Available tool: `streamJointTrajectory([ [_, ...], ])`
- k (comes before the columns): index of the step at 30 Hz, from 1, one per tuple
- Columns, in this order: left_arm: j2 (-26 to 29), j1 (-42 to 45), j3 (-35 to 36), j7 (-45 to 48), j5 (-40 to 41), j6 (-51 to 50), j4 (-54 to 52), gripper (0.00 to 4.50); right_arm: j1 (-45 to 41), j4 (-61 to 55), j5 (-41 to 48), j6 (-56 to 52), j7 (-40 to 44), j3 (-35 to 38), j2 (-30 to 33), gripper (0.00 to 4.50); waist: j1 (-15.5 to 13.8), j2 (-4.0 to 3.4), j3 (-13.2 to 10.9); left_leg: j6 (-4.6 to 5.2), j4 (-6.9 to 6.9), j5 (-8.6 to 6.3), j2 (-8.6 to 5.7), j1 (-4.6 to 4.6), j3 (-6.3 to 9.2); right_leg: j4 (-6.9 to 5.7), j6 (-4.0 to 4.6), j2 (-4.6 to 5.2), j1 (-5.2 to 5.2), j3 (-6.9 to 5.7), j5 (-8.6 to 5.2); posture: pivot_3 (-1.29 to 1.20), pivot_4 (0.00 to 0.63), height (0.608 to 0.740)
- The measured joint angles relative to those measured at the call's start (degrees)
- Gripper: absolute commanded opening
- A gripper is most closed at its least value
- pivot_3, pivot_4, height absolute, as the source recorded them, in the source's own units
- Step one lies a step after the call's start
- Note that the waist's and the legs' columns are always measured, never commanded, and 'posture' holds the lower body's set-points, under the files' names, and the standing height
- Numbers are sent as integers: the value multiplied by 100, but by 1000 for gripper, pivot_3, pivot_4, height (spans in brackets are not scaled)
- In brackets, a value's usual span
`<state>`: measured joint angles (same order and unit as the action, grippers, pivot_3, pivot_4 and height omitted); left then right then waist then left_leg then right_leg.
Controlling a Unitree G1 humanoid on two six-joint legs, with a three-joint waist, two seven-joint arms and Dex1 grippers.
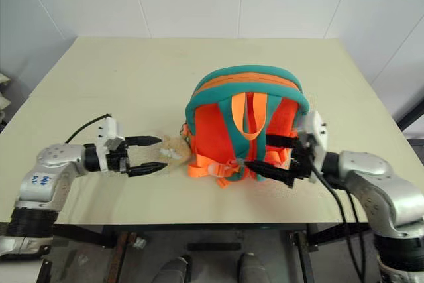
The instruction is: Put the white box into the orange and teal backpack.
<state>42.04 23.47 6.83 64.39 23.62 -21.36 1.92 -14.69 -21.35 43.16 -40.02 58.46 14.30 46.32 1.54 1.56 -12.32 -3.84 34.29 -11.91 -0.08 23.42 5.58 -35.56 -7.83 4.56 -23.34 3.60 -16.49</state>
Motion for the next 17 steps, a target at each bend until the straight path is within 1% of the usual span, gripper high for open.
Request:
streamJointTrajectory([
  [2,100,-173,159,-70,89,-159,-233,4481,257,140,-27,92,324,184,323,4498,2,0,0,0,-1,0,1,-6,-3,0,4,0,2,0,-2,0,150,740],
  [4,118,-237,200,-130,144,-261,-391,4481,257,355,-97,320,499,214,386,4498,12,1,0,0,-1,0,3,-14,-6,2,11,-2,10,0,-6,0,150,740],
  [5,148,-296,225,-121,201,-300,-456,4481,242,488,-205,508,534,202,385,4498,17,1,0,1,-1,1,4,-16,-9,5,31,-2,11,1,-17,0,150,740],
  [6,208,-394,263,-104,241,-315,-532,4481,219,702,-370,765,580,187,382,4498,31,1,0,1,-1,1,5,-17,-13,6,73,-2,12,4,-39,0,150,740],
  [8,286,-499,364,-87,311,-331,-585,4481,143,1144,-697,1208,667,148,372,4498,23,1,0,3,1,4,4,-18,-16,6,95,-2,12,7,-51,0,150,740],
  [12,329,-675,485,-155,328,-326,-793,4481,-262,2008,-1184,2000,850,-40,348,4498,15,1,0,3,3,5,3,-18,-16,6,94,-1,15,9,-49,0,150,740],
  [17,329,-910,628,-325,380,-370,-1071,4481,-493,2611,-1444,2495,1010,-132,317,4498,12,0,0,1,-3,4,4,-19,-14,4,47,-1,14,8,-27,0,150,740],
])
